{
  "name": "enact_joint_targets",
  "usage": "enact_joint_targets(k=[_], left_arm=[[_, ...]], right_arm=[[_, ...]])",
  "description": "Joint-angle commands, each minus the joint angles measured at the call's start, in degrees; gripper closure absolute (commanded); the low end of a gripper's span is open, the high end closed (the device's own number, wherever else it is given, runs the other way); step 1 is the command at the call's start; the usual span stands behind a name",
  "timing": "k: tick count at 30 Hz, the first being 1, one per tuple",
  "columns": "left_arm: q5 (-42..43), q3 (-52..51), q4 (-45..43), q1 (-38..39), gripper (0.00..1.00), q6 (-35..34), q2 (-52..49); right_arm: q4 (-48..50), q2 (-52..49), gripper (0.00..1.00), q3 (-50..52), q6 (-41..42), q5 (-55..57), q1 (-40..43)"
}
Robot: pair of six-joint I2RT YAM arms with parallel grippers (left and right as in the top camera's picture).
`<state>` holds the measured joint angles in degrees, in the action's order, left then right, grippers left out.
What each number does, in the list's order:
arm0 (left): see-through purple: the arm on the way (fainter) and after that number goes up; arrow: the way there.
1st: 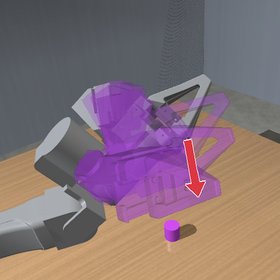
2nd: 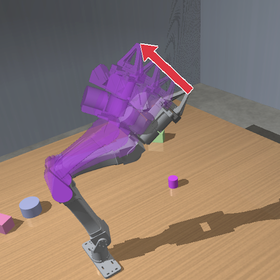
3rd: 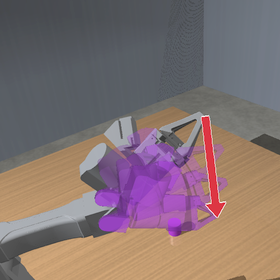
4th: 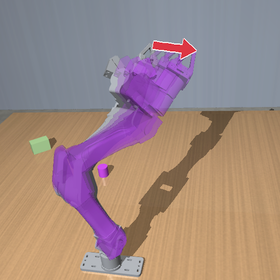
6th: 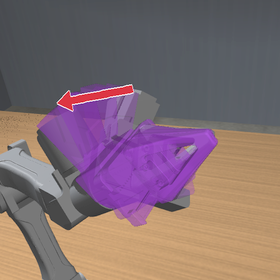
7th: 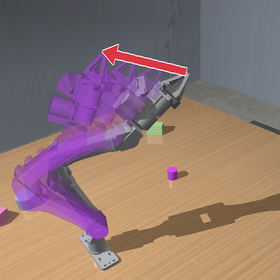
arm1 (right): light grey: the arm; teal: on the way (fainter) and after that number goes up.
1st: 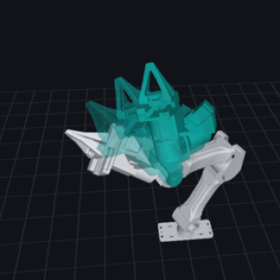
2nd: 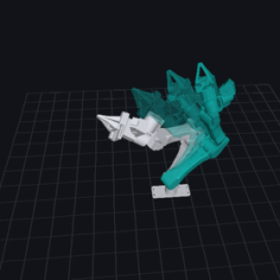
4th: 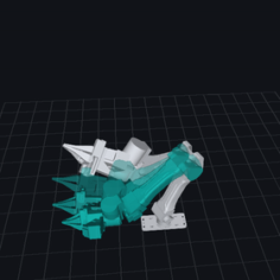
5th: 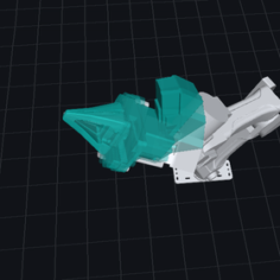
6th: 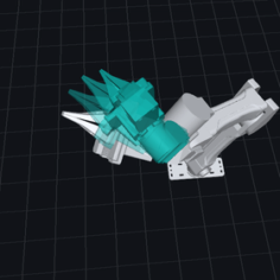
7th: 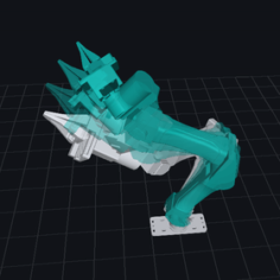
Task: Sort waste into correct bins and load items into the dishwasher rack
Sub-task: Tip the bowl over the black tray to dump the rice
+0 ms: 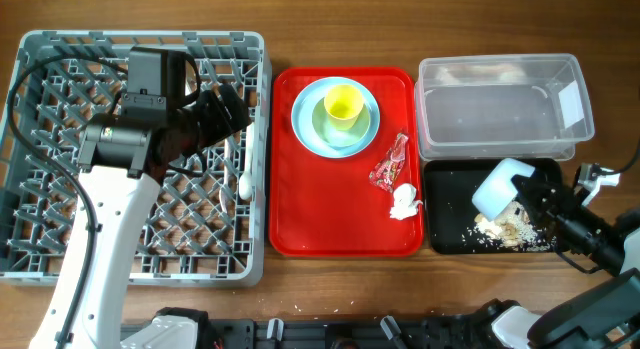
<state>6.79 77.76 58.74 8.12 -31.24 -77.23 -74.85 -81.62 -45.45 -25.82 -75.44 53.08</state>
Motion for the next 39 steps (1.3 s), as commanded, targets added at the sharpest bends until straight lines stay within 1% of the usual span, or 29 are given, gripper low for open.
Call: enact_joint_targets(k=[1,5,7,10,11,12,13,14,16,17,18,20,21,22,23,25,26,27,28,30,31,32,33,34,35,36,37,38,39], left_arm=[[0.4,0.2,-0.2,-0.2,0.00,-0.8,0.6],[0.4,0.2,-0.2,-0.2,0.00,-0.8,0.6],[0.4,0.2,-0.2,-0.2,0.00,-0.8,0.6],[0.4,0.2,-0.2,-0.2,0.00,-0.8,0.6],[0.4,0.2,-0.2,-0.2,0.00,-0.8,0.6],[0.4,0.2,-0.2,-0.2,0.00,-0.8,0.6],[0.4,0.2,-0.2,-0.2,0.00,-0.8,0.6],[0.4,0.2,-0.2,-0.2,0.00,-0.8,0.6],[0.4,0.2,-0.2,-0.2,0.00,-0.8,0.6],[0.4,0.2,-0.2,-0.2,0.00,-0.8,0.6],[0.4,0.2,-0.2,-0.2,0.00,-0.8,0.6],[0.4,0.2,-0.2,-0.2,0.00,-0.8,0.6],[0.4,0.2,-0.2,-0.2,0.00,-0.8,0.6],[0.4,0.2,-0.2,-0.2,0.00,-0.8,0.6],[0.4,0.2,-0.2,-0.2,0.00,-0.8,0.6],[0.4,0.2,-0.2,-0.2,0.00,-0.8,0.6],[0.4,0.2,-0.2,-0.2,0.00,-0.8,0.6],[0.4,0.2,-0.2,-0.2,0.00,-0.8,0.6],[0.4,0.2,-0.2,-0.2,0.00,-0.8,0.6],[0.4,0.2,-0.2,-0.2,0.00,-0.8,0.6],[0.4,0.2,-0.2,-0.2,0.00,-0.8,0.6],[0.4,0.2,-0.2,-0.2,0.00,-0.8,0.6],[0.4,0.2,-0.2,-0.2,0.00,-0.8,0.6],[0.4,0.2,-0.2,-0.2,0.00,-0.8,0.6],[0.4,0.2,-0.2,-0.2,0.00,-0.8,0.6],[0.4,0.2,-0.2,-0.2,0.00,-0.8,0.6],[0.4,0.2,-0.2,-0.2,0.00,-0.8,0.6],[0.4,0.2,-0.2,-0.2,0.00,-0.8,0.6],[0.4,0.2,-0.2,-0.2,0.00,-0.8,0.6]], right_arm=[[-0.6,1.0,0.96,0.3,-5.0,-4.6,0.2],[-2.5,1.0,0.96,0.3,-5.8,-6.1,-1.0],[0.0,1.0,0.96,0.3,-2.1,-5.0,-1.3],[-4.9,1.0,0.96,0.3,-7.5,-8.0,-2.1],[-4.0,1.0,0.96,0.3,-7.3,-8.8,-2.3],[-4.3,1.0,0.96,0.3,-4.0,-8.7,-2.8],[-6.6,1.0,0.96,0.3,-4.8,-9.1,-3.2],[-8.7,1.0,0.96,0.3,-8.5,-10.8,-3.7],[-7.6,1.0,0.96,0.3,-11.8,-11.9,-4.5],[-7.4,0.9,0.96,0.3,-8.0,-9.7,-4.9],[-10.6,1.0,0.96,0.3,-7.0,-8.6,-5.3],[-15.1,1.4,0.96,0.3,-16.7,-11.0,-5.8],[-13.2,1.4,0.96,0.3,-17.3,-10.9,-5.8],[-12.9,1.3,0.96,0.3,-10.0,-7.5,-5.8],[-15.1,1.5,0.96,0.3,-9.5,-6.8,-5.8],[-16.8,1.8,0.96,0.3,-16.6,-10.3,-5.8],[-13.8,1.7,0.96,0.3,-17.5,-12.0,-5.8],[-10.9,1.4,0.96,0.3,-10.6,-10.1,-5.9],[-11.7,1.3,0.96,0.3,-5.4,-8.0,-6.0],[-14.1,1.9,0.96,0.3,-13.0,-10.9,-6.0],[-11.0,2.0,0.96,0.3,-14.4,-11.8,-6.0],[-8.7,1.7,0.96,0.3,-7.3,-9.1,-6.0],[-9.7,1.7,0.96,0.3,-3.0,-7.2,-6.0],[-12.2,2.0,0.96,0.3,-5.7,-8.1,-6.0],[-14.0,2.4,0.96,0.3,-12.1,-10.9,-6.0],[-12.3,2.4,0.96,0.3,-14.5,-12.6,-6.0],[-9.3,2.0,0.96,0.3,-7.4,-10.6,-6.0],[-10.9,1.9,0.96,0.3,-1.8,-8.3,-6.1],[-14.4,2.6,0.96,0.3,-7.7,-10.9,-6.1]])
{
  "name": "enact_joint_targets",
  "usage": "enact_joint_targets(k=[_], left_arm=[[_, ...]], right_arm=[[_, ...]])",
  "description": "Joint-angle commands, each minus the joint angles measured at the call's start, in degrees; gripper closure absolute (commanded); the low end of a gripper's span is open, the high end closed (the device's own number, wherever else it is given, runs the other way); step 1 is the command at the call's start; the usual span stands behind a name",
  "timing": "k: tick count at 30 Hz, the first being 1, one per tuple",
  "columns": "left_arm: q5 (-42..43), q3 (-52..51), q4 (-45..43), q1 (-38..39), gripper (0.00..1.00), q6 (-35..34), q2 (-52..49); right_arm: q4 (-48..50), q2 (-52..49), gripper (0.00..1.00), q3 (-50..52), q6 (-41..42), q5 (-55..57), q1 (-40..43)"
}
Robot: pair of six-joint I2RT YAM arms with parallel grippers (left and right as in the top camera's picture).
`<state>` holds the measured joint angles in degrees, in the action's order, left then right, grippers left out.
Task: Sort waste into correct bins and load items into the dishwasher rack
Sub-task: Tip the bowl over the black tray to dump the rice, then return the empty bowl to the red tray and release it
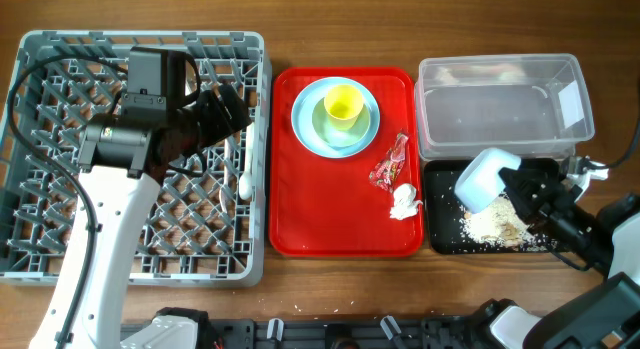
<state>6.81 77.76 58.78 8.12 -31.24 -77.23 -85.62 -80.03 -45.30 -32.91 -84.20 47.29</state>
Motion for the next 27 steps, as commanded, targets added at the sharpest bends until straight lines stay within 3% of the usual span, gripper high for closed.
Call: enact_joint_targets(k=[1,2,4,7,9,13,18,22,27], left_arm=[[0.4,0.2,-0.2,-0.2,0.00,-0.8,0.6],[0.4,0.2,-0.2,-0.2,0.00,-0.8,0.6],[0.4,0.2,-0.2,-0.2,0.00,-0.8,0.6],[0.4,0.2,-0.2,-0.2,0.00,-0.8,0.6],[0.4,0.2,-0.2,-0.2,0.00,-0.8,0.6],[0.4,0.2,-0.2,-0.2,0.00,-0.8,0.6],[0.4,0.2,-0.2,-0.2,0.00,-0.8,0.6],[0.4,0.2,-0.2,-0.2,0.00,-0.8,0.6],[0.4,0.2,-0.2,-0.2,0.00,-0.8,0.6]], right_arm=[[-4.1,1.4,0.96,0.1,-5.5,-5.0,-0.2],[-1.5,1.5,0.96,0.1,-7.0,-6.6,-0.2],[1.4,1.2,0.96,0.1,7.7,-1.4,-0.3],[-1.9,2.7,0.96,0.1,-1.1,-5.1,-1.0],[-1.9,2.8,0.96,0.1,4.3,-2.7,-1.4],[-6.4,5.0,0.96,-2.3,0.0,-2.3,-3.4],[-6.5,8.4,0.96,-12.0,6.4,6.3,-9.1],[-0.5,12.3,0.96,-21.5,20.3,13.5,-17.7],[16.8,19.4,0.96,-26.0,45.7,29.2,-35.1]])
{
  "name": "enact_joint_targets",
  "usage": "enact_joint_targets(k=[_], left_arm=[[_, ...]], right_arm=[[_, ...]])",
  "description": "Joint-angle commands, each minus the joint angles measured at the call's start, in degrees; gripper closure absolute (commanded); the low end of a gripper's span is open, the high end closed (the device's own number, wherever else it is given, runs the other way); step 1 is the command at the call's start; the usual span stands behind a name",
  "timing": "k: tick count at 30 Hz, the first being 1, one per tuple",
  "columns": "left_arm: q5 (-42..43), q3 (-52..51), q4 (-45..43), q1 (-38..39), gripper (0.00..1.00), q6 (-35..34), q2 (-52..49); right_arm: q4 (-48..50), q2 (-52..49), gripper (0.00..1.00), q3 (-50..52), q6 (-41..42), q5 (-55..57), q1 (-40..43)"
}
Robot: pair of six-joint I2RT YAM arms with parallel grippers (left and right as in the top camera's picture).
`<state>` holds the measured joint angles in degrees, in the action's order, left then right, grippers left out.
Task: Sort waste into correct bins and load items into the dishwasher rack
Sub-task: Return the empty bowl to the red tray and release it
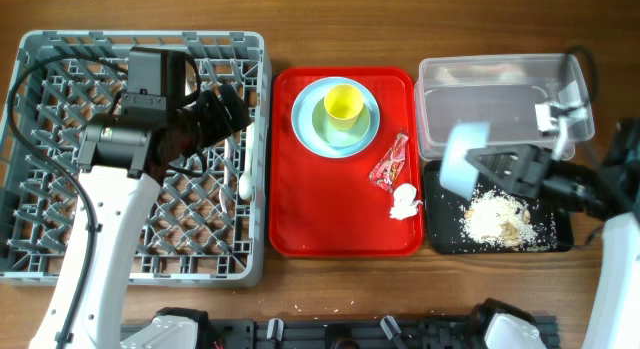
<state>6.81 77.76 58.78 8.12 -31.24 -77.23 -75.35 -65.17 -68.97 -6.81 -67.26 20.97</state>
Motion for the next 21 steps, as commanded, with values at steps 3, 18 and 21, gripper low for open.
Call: enact_joint_targets(k=[3,18,21], left_arm=[[0.4,0.2,-0.2,-0.2,0.00,-0.8,0.6],[0.4,0.2,-0.2,-0.2,0.00,-0.8,0.6],[0.4,0.2,-0.2,-0.2,0.00,-0.8,0.6]], right_arm=[[17.7,7.7,0.96,-2.3,32.7,27.3,-25.4],[25.1,-26.0,0.96,-2.3,37.2,71.6,-74.6],[27.0,-30.4,0.96,-2.3,35.3,71.5,-74.6]])
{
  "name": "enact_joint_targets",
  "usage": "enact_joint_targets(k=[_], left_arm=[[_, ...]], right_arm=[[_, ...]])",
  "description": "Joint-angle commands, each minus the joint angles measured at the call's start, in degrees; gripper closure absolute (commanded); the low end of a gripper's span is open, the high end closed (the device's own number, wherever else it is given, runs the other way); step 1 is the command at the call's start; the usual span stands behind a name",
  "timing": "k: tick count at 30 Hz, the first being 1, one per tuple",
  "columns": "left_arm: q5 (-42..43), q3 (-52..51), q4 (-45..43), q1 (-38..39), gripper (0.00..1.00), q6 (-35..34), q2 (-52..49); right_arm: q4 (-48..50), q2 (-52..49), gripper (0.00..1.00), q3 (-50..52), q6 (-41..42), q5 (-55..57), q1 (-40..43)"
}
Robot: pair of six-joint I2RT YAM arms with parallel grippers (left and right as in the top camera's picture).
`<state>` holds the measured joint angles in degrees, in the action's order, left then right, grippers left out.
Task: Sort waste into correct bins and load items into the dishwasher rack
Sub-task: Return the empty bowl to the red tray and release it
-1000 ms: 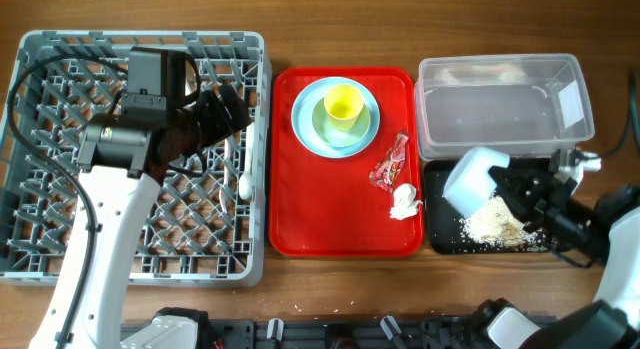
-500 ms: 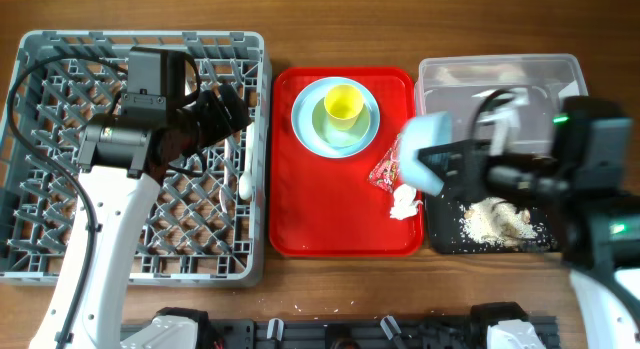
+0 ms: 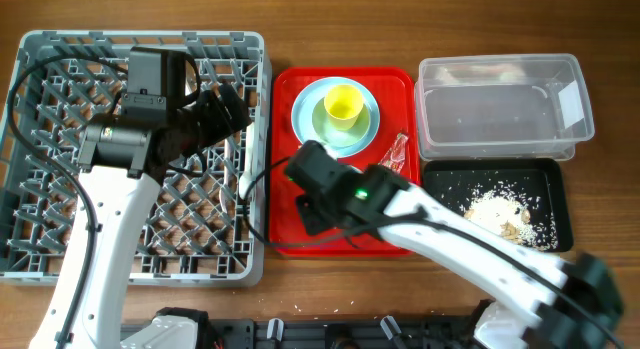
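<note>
My right arm reaches from the lower right across the red tray (image 3: 285, 89). Its gripper (image 3: 314, 211) sits low over the tray's left half. The fingers are dark and blurred, so I cannot tell their state. The pale blue cup is out of sight. A yellow cup (image 3: 342, 104) stands in a green bowl (image 3: 352, 135) on a light blue plate (image 3: 303, 117) at the tray's back. A red wrapper (image 3: 397, 149) shows beside the arm. My left gripper (image 3: 226, 109) hangs open over the grey dishwasher rack (image 3: 60, 259), holding nothing.
A clear plastic bin (image 3: 500, 104) stands at the back right. In front of it is a black bin (image 3: 548, 179) holding pale food scraps (image 3: 497, 214). A white spoon (image 3: 245, 184) lies at the rack's right edge. The right arm covers the tray's front right.
My right arm has left the black bin and now stretches left across the red tray. The pale blue cup it held no longer shows. The white napkin is hidden under the arm.
My right gripper first held a pale blue cup tipped over the black bin with a few scraps below. The scrap pile then grew and the cup was higher and further left. Now the arm lies over the tray. The left arm stayed still over the rack.
</note>
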<state>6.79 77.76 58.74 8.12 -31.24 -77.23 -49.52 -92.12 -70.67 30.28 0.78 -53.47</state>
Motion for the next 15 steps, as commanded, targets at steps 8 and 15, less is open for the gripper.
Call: enact_joint_targets(k=[8,15], left_arm=[[0.4,0.2,-0.2,-0.2,0.00,-0.8,0.6],[0.4,0.2,-0.2,-0.2,0.00,-0.8,0.6]], right_arm=[[0.2,-1.9,0.67,-1.6,-8.5,2.7,0.7],[-19.6,5.7,0.21,-5.0,-4.5,12.6,12.8]])
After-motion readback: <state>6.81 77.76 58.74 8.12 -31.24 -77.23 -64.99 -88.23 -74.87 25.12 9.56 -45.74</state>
